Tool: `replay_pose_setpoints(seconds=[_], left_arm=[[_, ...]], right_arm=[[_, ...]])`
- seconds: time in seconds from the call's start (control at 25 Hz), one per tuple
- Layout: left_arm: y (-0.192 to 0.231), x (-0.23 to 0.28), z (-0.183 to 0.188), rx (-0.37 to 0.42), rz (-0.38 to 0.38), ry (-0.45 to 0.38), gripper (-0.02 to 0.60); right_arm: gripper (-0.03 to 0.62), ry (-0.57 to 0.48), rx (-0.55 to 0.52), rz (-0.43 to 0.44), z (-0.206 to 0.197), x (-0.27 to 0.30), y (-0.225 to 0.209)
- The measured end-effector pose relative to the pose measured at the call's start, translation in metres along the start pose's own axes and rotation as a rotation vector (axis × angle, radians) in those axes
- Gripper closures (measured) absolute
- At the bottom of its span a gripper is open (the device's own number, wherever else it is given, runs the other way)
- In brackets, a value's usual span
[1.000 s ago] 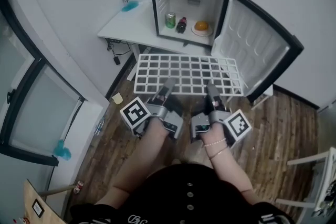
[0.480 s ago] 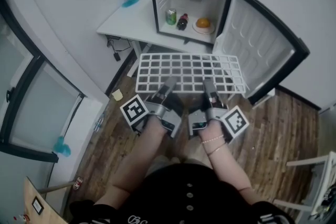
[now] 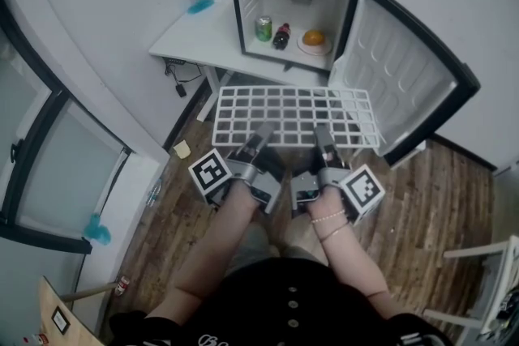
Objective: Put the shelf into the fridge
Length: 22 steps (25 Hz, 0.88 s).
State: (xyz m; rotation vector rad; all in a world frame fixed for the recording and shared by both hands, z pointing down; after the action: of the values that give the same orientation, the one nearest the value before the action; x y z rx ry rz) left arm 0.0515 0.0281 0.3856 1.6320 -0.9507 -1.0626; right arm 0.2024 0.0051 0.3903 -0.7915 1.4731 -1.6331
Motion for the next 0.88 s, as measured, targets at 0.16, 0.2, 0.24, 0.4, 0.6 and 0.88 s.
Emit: replay_pose_setpoints(seconds=[0.16,0.2,0.24,0.4,0.6,0.88], left_arm=[[0.003,0.007,0.004,0.006,-0.001,0.013,0.548],[0.005,0.009,0.006,0.003,-0.002,0.016,0.548],[0.007,0.01,0.008,0.0,-0.002,0.017,0.548],[0.011,0.016,0.011,-0.015,-0.004,0.026,0.548],[0.026,0.045,0.038,-0.023,0.0,0.045,0.548],[0.039,0.086,0.071,-0.037,-0.007,0.09,0.548]], right_arm=[[0.56,-0.009,0.018,0.0,0.001,0.005,-0.004],[0.56,-0.011,0.017,-0.001,0.002,0.008,-0.005],[0.56,-0.014,0.015,-0.001,0.002,0.01,-0.006],[0.56,-0.028,-0.003,-0.003,0.003,0.016,-0.006],[0.56,-0.045,-0.015,-0.002,0.007,0.055,-0.009],[0.56,-0.092,-0.019,0.002,0.012,0.102,-0.009]])
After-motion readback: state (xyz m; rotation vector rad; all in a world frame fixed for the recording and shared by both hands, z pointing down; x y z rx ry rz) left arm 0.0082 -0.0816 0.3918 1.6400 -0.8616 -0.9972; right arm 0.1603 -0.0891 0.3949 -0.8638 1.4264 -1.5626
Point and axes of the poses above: the fingertips, and each gripper's own axes: x forward along the fingers, y to its left, z out of its top, the point moved 3 cm from there along -x, backward along the fingers, and after that the axes turned 12 degrees about x, right-handed, at the moved point
